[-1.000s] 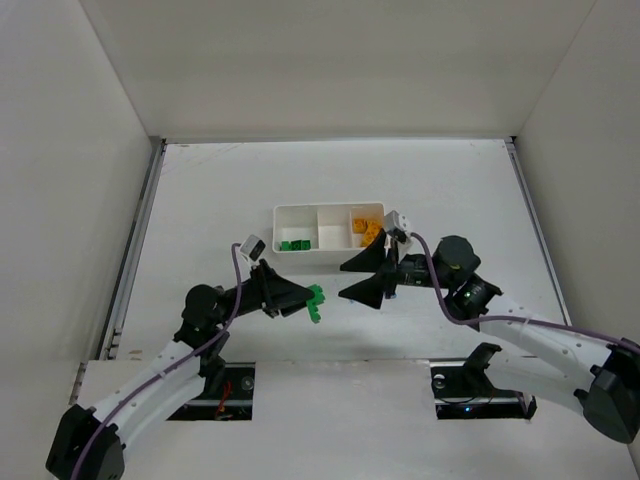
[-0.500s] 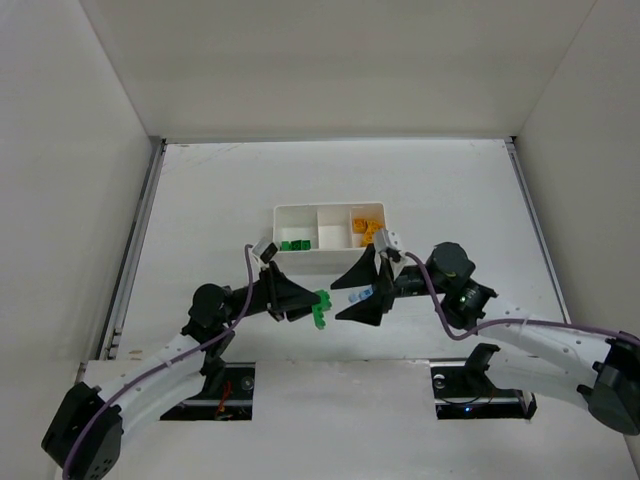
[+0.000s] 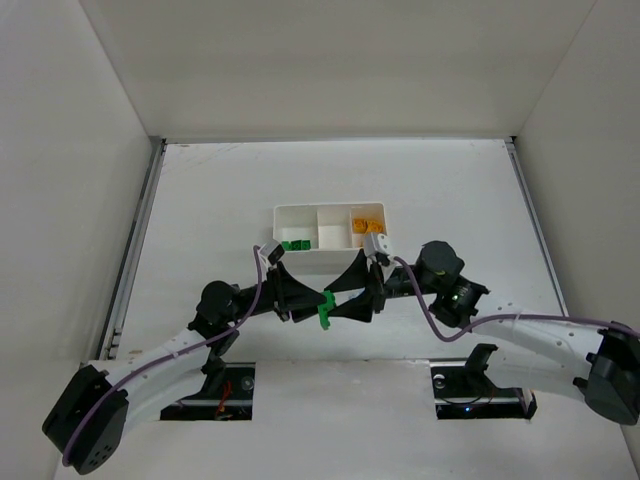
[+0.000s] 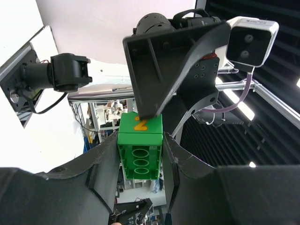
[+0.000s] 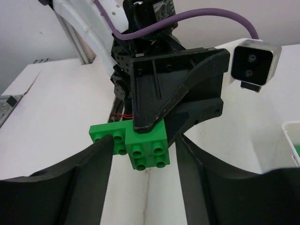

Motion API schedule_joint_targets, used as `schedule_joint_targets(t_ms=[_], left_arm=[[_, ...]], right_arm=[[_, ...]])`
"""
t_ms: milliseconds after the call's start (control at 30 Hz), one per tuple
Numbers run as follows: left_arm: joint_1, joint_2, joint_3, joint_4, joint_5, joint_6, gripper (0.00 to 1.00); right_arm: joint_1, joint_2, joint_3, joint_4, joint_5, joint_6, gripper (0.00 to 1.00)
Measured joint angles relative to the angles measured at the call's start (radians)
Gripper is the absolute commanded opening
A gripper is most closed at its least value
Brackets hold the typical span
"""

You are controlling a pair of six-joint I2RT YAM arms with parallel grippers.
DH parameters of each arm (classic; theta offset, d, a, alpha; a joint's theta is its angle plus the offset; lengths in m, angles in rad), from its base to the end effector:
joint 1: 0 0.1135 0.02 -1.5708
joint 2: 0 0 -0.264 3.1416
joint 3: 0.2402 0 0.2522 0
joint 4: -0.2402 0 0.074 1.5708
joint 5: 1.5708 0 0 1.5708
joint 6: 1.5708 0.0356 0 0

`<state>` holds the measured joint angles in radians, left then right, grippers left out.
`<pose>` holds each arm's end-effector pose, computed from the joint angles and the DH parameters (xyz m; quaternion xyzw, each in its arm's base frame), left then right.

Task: Sort the legos into containers by color

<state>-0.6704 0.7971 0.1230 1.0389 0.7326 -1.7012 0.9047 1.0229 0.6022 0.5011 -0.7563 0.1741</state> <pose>0.1092 -0.1170 0.2322 -0.0043 0.6061 -0.7890 0.1005 0.1230 0.1961 0.3016 -0.4786 0.4917 0.5656 0.4575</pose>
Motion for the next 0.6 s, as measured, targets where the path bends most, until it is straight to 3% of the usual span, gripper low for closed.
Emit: schedule_joint_targets(t_ms=[233,600], left_arm=[[-0.003,0.004,0.0,0.012,0.002,-0.004,0.31],[-0.002,0.007,0.0,0.018,0.002,-0.007,0.31]], right_arm=[[0.0,0.018,0.013,0.002,-0.005,-0.011,0.38],[0.0,0.021,0.014,0.005,-0.005,-0.01,0.45]])
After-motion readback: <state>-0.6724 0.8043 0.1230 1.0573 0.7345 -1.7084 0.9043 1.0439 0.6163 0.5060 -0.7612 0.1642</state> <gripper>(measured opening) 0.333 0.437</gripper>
